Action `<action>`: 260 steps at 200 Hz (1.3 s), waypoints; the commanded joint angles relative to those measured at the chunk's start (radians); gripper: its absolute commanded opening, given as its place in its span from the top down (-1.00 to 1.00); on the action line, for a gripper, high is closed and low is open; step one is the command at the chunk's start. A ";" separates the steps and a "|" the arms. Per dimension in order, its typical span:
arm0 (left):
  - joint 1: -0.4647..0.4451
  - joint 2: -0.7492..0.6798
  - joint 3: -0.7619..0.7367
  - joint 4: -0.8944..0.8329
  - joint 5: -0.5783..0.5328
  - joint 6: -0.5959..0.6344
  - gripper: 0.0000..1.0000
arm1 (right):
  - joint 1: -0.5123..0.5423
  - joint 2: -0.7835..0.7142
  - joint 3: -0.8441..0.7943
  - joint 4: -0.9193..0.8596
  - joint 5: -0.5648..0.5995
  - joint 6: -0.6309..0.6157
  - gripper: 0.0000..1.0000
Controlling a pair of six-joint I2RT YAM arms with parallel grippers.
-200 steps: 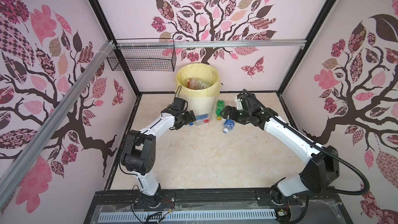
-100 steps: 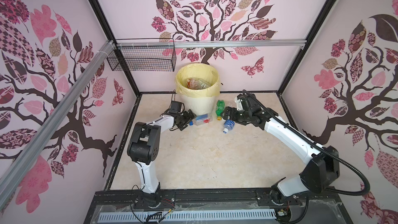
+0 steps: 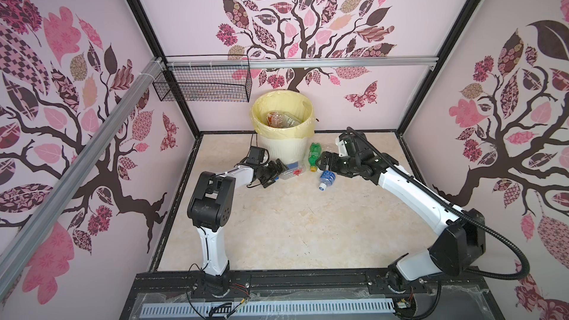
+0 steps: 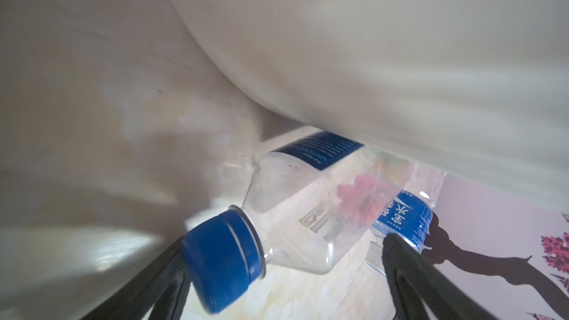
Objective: Throw the plastic bottles in the bin
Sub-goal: 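Lower the left gripper onto the blue cap of the flower-labelled clear bottle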
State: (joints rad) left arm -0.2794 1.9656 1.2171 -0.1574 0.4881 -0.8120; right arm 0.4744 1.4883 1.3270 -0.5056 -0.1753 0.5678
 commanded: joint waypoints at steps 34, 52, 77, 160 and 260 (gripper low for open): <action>-0.122 -0.042 0.025 -0.031 -0.008 0.068 -0.94 | -0.007 -0.031 0.030 -0.020 0.011 -0.008 -0.99; -0.160 -0.051 0.035 -0.046 -0.016 0.080 -0.94 | -0.007 -0.046 0.016 -0.016 0.019 -0.005 -0.99; -0.200 -0.080 0.031 -0.084 -0.035 0.120 -0.94 | -0.009 -0.064 0.006 -0.017 0.030 -0.008 -0.99; -0.207 -0.196 0.078 -0.305 -0.365 0.320 -0.94 | -0.012 -0.072 -0.015 -0.003 0.021 0.001 -0.99; -0.213 -0.081 0.087 -0.199 -0.413 0.427 -0.72 | -0.025 -0.081 -0.009 -0.044 0.037 -0.012 -0.99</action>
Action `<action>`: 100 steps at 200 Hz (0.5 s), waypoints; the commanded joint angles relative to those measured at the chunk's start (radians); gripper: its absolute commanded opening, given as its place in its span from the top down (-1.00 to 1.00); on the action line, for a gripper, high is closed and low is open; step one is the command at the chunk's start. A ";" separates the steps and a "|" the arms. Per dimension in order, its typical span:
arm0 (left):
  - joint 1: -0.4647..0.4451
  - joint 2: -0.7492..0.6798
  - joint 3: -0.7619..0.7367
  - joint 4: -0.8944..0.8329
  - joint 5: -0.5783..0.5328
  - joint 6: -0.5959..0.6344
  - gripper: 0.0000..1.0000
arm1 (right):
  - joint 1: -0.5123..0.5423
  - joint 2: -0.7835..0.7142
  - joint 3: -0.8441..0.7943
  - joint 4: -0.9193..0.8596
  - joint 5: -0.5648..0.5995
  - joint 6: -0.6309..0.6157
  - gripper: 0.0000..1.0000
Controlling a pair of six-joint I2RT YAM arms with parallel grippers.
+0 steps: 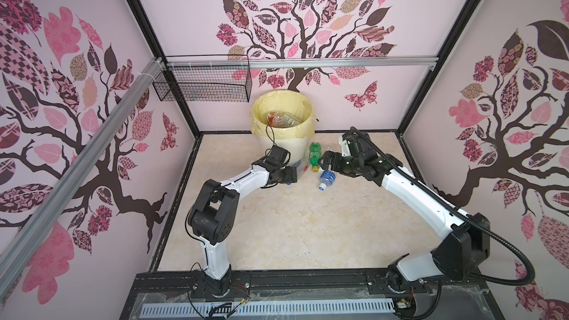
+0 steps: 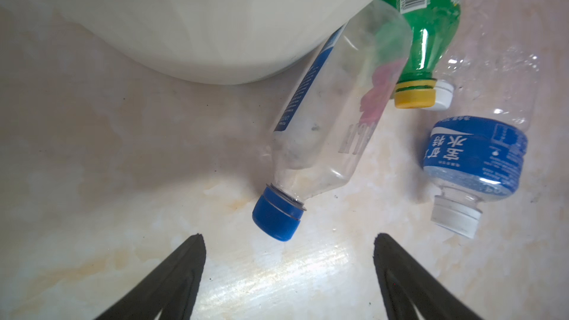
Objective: Throw the plastic bottles in the bin
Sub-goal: 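Lower the left gripper onto the blue cap of the flower-labelled clear bottle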
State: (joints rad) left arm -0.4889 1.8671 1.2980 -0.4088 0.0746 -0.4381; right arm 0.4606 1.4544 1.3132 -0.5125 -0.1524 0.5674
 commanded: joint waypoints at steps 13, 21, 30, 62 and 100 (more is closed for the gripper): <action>-0.010 0.033 0.014 0.060 0.001 0.070 -0.68 | -0.013 -0.045 0.008 -0.042 0.012 -0.011 -0.99; -0.010 0.041 0.021 0.060 -0.001 0.076 -0.65 | -0.013 -0.043 0.010 -0.044 0.013 -0.010 -0.99; -0.012 0.053 0.027 0.066 0.004 0.083 -0.60 | -0.014 -0.043 0.011 -0.048 0.011 -0.009 -0.99; -0.022 0.094 0.047 0.071 0.022 0.102 -0.36 | -0.014 -0.043 0.004 -0.051 0.010 -0.005 -0.99; -0.028 0.113 0.049 0.076 0.031 0.105 -0.18 | -0.014 -0.043 0.004 -0.051 0.011 -0.009 -0.99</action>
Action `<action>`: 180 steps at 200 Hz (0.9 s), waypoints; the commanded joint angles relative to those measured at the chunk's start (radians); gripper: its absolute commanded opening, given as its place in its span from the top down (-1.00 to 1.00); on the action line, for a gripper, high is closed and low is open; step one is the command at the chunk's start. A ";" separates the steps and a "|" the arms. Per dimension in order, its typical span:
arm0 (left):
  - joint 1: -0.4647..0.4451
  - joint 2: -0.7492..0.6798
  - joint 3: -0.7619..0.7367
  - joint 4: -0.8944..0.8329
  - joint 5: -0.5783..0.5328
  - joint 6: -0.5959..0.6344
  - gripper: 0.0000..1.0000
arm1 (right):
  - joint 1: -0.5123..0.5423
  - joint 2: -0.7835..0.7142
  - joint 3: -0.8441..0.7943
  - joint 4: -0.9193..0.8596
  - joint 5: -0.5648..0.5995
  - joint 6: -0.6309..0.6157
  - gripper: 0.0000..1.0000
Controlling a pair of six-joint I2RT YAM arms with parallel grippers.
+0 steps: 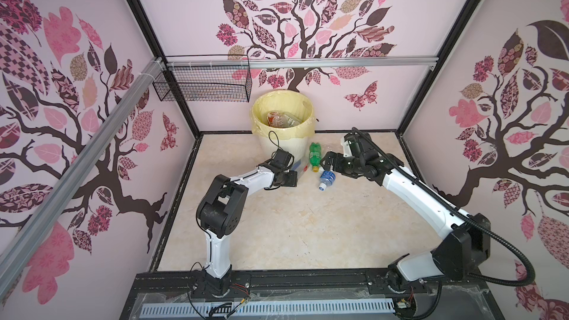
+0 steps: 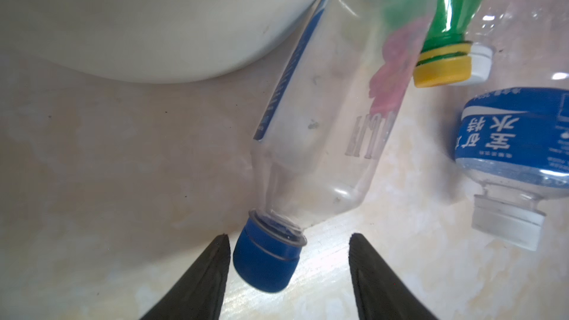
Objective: Throw the plastic bottles in the bin
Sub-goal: 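Lower the left gripper onto the blue cap of the flower-labelled clear bottle, then close the left gripper on the blue cap and lift the bottle toward the right gripper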
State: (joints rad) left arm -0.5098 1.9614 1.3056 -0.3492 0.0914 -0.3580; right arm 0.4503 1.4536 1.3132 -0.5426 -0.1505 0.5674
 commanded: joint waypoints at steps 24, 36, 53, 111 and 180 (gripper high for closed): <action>-0.017 0.032 0.047 0.015 0.015 0.027 0.03 | -0.006 -0.041 0.004 -0.020 0.008 -0.008 -0.99; -0.021 0.039 0.045 0.015 0.015 0.027 0.12 | -0.006 -0.040 0.005 -0.020 0.006 -0.008 -0.99; -0.024 0.040 0.037 0.020 0.017 0.017 0.30 | -0.008 -0.038 0.009 -0.021 0.006 -0.010 -0.99; -0.024 -0.018 0.007 0.001 0.028 0.012 0.56 | -0.009 -0.032 0.021 -0.020 0.003 -0.003 -0.99; -0.027 -0.272 -0.190 -0.019 0.043 -0.053 0.56 | -0.009 -0.025 0.000 -0.013 -0.011 0.069 -0.99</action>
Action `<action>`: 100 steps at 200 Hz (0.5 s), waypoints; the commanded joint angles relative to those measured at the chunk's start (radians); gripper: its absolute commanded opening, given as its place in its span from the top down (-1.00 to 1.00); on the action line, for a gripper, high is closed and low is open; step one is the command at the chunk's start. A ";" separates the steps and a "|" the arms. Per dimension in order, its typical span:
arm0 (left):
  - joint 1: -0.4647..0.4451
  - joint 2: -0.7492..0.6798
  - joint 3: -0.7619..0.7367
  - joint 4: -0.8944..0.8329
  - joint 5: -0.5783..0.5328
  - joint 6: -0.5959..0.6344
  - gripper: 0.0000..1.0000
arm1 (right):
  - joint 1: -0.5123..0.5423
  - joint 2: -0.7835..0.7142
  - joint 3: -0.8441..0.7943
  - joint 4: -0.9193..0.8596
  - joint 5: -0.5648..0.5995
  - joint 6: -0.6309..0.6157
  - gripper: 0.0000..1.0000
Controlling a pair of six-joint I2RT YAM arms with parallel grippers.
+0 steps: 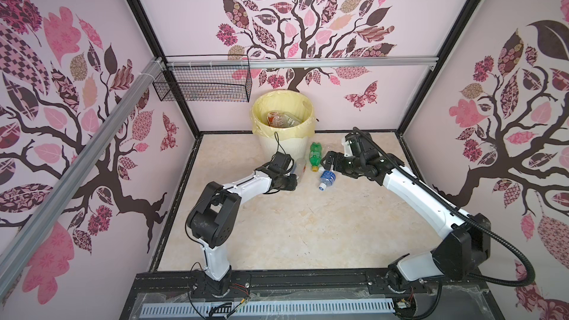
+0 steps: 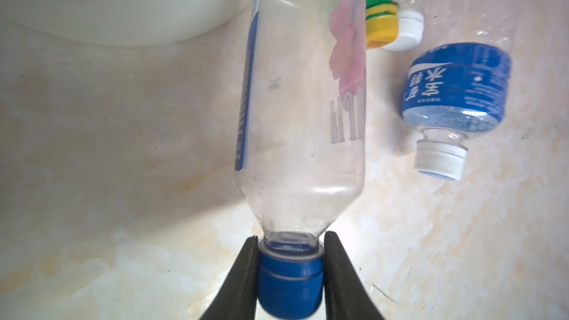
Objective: Throw the plastic bottles in the bin
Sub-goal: 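Close the left gripper on the blue cap and lift the bottle toward the right gripper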
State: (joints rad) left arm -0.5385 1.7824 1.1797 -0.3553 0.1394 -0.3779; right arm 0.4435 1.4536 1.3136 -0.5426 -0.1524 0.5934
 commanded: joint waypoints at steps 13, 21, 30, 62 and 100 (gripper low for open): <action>-0.001 -0.146 -0.088 -0.031 -0.004 -0.043 0.56 | -0.002 -0.026 -0.014 0.002 -0.030 0.065 -0.99; -0.004 -0.178 -0.097 -0.048 0.000 -0.048 0.56 | -0.002 -0.030 -0.025 0.013 -0.049 0.079 -1.00; -0.006 -0.213 -0.104 -0.063 0.005 -0.055 0.56 | -0.002 -0.035 -0.036 0.032 -0.069 0.094 -0.99; -0.026 -0.316 -0.091 -0.138 0.029 -0.091 0.56 | -0.002 -0.052 -0.039 0.079 -0.096 0.119 -1.00; -0.091 -0.408 -0.039 -0.181 -0.007 -0.137 0.56 | -0.002 -0.031 0.018 0.123 -0.165 0.171 -0.99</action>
State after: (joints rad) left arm -0.5900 1.4204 1.0962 -0.4904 0.1478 -0.4755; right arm 0.4435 1.4532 1.2732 -0.4690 -0.2531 0.7090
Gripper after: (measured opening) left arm 0.306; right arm 0.996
